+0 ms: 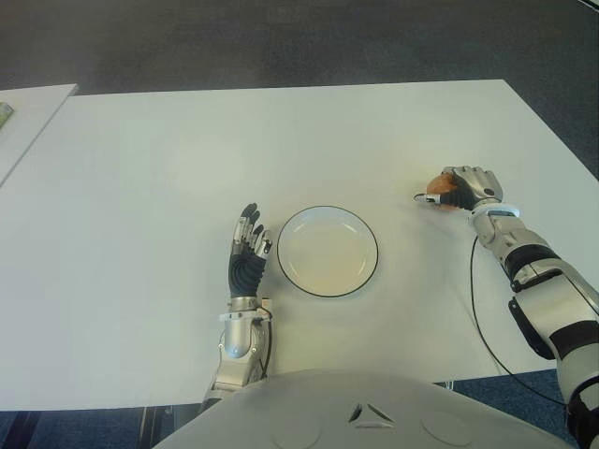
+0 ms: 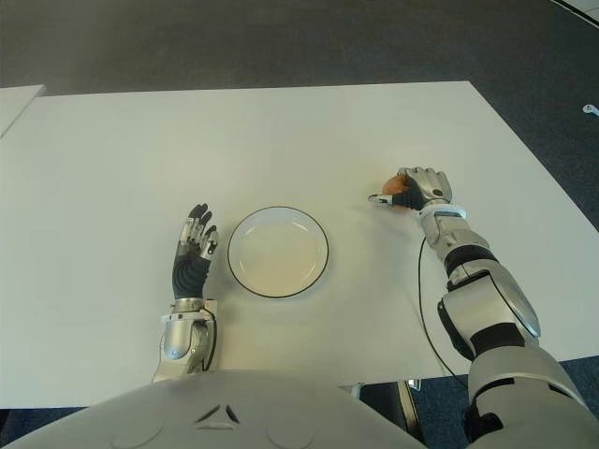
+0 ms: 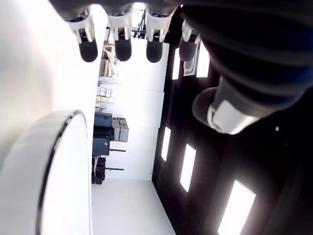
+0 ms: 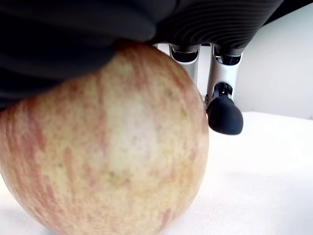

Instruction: Put the apples into the plate.

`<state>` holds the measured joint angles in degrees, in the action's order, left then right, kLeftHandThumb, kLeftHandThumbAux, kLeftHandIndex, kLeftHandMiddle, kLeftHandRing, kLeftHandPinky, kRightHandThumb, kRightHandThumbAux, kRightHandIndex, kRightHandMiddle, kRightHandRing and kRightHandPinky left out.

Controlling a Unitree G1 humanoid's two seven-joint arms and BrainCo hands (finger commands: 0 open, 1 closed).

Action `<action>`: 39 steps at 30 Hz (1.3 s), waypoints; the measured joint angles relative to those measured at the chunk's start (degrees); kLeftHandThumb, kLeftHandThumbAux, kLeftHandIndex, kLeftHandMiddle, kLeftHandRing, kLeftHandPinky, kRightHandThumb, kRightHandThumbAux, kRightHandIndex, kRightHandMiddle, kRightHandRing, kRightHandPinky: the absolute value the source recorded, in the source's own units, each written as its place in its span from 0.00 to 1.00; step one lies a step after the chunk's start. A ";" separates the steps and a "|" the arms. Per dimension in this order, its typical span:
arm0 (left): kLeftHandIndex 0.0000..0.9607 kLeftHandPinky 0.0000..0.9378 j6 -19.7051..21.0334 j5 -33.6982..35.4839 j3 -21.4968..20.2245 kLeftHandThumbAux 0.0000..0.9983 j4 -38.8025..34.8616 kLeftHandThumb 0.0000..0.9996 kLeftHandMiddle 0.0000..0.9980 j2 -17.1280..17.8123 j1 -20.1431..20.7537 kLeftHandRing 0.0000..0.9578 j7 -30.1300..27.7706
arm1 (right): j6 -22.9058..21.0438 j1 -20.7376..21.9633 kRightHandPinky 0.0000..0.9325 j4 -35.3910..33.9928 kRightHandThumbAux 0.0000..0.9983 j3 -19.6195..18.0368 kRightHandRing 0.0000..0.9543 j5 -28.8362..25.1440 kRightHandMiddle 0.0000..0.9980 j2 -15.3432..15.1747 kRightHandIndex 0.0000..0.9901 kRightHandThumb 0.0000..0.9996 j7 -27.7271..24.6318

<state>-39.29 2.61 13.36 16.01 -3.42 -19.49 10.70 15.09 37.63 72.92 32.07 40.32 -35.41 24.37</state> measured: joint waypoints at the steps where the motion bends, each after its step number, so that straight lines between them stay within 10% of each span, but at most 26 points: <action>1: 0.03 0.02 0.00 -0.07 0.01 0.59 0.02 0.12 0.04 0.00 0.02 0.02 0.00 | 0.00 0.00 0.83 0.00 0.71 -0.03 0.85 -0.04 0.84 0.00 0.45 0.72 -0.01; 21: 0.04 0.02 -0.86 0.16 0.42 0.59 0.34 0.11 0.03 0.02 0.52 0.01 -0.02 | 1.96 0.73 0.82 -2.59 0.71 -4.26 0.81 -1.54 0.80 -1.10 0.45 0.72 -2.72; 39: 0.04 0.02 0.93 -0.25 0.44 0.58 0.35 0.11 0.03 0.04 0.69 0.02 0.28 | 6.41 -7.98 0.90 -26.94 0.71 -10.89 0.87 -2.10 0.86 -3.91 0.45 0.73 3.60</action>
<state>-38.36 2.36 13.80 16.35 -3.38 -18.80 10.98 21.49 29.65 45.98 21.18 38.22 -39.32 27.97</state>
